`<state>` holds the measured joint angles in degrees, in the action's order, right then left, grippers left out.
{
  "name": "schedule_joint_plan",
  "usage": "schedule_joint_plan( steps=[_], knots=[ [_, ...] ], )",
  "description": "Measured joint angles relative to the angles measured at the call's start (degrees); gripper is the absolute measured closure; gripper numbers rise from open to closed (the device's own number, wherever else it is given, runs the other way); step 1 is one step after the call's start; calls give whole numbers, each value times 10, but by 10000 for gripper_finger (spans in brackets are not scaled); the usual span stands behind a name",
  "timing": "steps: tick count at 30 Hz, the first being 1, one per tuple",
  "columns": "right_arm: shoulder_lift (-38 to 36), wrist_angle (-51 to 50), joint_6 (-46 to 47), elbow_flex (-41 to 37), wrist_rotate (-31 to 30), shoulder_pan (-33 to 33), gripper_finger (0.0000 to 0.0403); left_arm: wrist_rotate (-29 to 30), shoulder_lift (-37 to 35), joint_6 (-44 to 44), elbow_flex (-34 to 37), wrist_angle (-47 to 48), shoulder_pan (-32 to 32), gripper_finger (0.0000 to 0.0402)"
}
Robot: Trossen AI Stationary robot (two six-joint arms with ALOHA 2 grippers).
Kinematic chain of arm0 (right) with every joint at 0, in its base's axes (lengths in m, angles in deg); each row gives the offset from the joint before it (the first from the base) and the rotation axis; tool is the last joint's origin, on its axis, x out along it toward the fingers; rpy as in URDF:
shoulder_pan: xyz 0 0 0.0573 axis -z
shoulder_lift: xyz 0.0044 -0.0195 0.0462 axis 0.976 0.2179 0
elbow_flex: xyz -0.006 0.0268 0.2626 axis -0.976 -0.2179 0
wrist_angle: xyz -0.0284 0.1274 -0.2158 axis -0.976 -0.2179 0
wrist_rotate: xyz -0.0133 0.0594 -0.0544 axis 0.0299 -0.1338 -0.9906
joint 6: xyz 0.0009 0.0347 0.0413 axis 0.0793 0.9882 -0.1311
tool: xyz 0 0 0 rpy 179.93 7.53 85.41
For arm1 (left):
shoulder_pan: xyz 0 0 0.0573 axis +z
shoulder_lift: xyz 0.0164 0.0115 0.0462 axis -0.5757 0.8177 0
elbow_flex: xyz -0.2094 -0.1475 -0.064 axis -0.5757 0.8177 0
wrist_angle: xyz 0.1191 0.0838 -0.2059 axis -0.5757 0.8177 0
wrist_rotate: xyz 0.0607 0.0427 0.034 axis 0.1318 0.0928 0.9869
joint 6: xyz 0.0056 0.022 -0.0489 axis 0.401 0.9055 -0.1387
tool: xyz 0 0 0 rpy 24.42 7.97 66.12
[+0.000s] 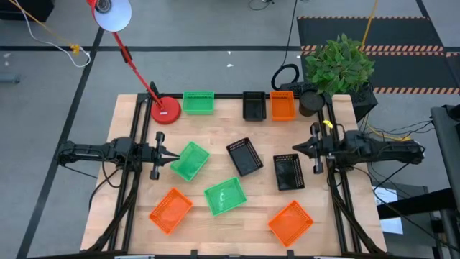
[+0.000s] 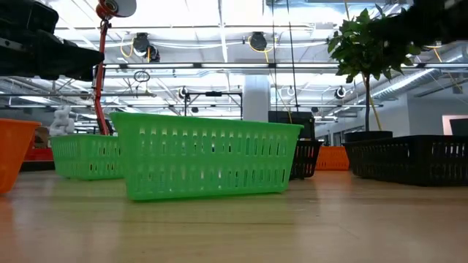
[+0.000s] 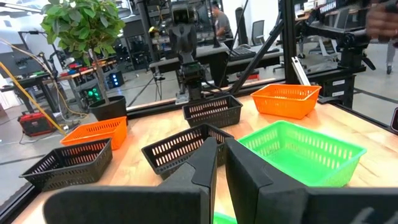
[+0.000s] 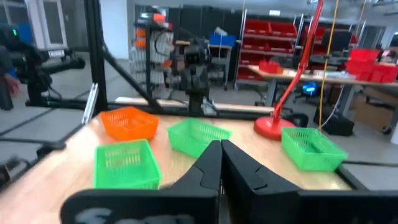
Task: Stack baskets by color
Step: Stack the bottom right black bin on the top black bin
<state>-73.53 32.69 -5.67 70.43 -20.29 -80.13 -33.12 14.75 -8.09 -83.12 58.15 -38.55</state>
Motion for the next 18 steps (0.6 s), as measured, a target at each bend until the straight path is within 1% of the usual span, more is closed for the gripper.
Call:
schedule_joint_plan(
  steps=[10,14,18],
  knots=[
    [129,-125,52,203,2,0,403,0,0,0,0,0,0,366],
    [168,-172,69,255,3,0,403,0,0,2,0,-1,0,366],
    [195,-193,73,290,3,0,403,0,0,2,0,-1,0,366]
  ],
)
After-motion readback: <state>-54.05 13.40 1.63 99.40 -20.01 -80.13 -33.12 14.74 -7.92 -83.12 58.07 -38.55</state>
